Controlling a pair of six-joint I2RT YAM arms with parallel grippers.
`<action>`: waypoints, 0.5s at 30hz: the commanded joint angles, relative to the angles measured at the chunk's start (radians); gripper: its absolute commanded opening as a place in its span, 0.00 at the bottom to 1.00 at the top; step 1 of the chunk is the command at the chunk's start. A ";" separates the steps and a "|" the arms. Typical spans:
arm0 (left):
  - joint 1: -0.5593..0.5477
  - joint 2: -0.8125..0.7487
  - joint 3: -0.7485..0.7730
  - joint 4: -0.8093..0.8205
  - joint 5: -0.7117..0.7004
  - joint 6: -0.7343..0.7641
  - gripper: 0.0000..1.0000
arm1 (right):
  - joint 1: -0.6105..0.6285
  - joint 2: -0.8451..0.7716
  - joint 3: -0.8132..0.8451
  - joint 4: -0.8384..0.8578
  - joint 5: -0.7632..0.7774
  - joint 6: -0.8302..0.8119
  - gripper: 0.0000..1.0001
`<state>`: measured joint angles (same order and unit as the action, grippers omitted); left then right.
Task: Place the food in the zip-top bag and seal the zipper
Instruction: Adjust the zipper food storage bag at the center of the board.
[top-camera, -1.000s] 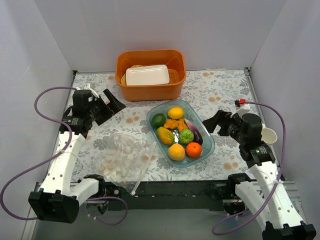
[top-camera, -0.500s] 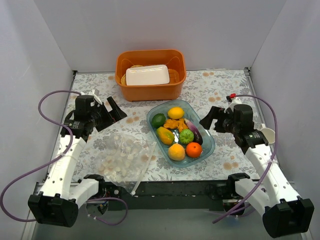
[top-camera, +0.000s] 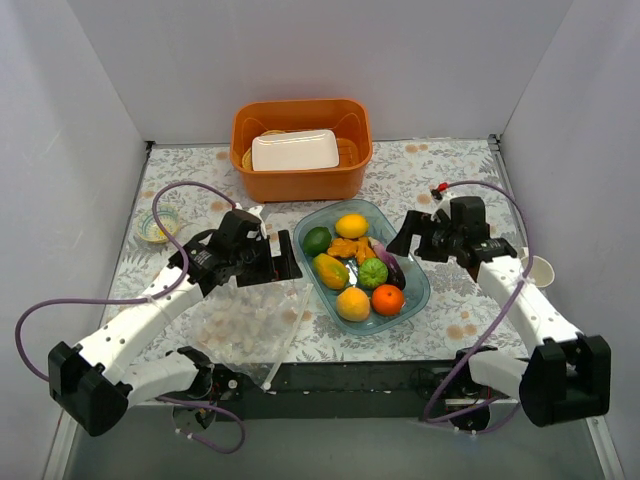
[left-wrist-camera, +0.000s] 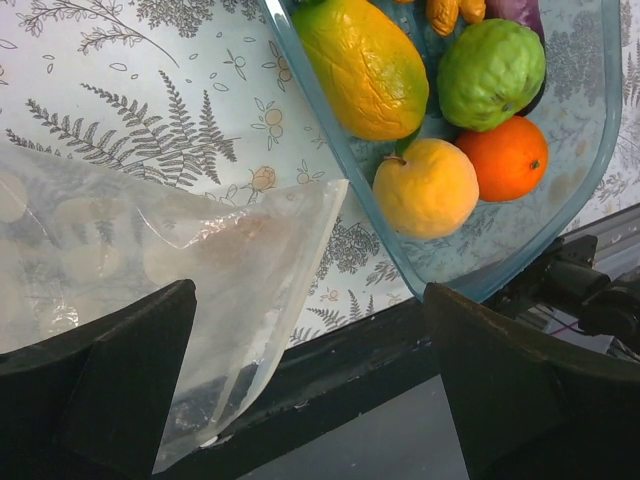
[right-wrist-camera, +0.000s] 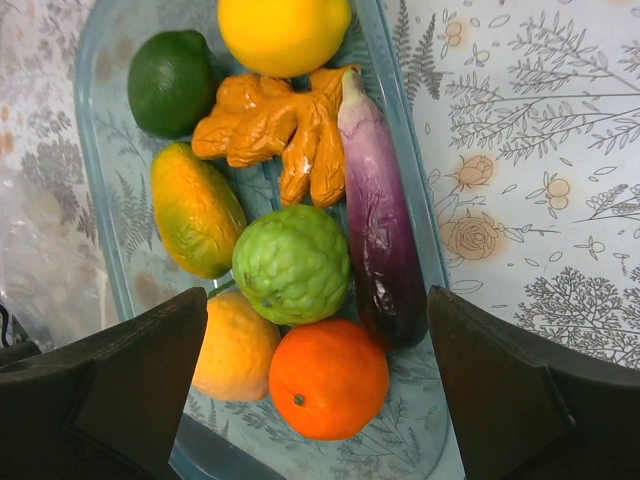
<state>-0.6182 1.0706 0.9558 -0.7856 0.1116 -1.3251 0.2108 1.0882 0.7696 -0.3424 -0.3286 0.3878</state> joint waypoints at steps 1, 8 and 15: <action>-0.006 0.015 0.034 0.009 0.000 -0.016 0.98 | 0.007 0.134 0.117 0.033 -0.070 -0.065 0.98; -0.011 0.005 -0.009 -0.007 -0.056 -0.028 0.98 | 0.019 0.355 0.328 -0.032 0.091 -0.148 0.98; -0.011 -0.015 0.001 0.000 -0.004 -0.023 0.98 | 0.035 0.415 0.395 0.006 -0.004 -0.129 0.98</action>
<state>-0.6243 1.0939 0.9497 -0.7883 0.0818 -1.3441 0.2314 1.5352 1.1580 -0.3847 -0.2558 0.2539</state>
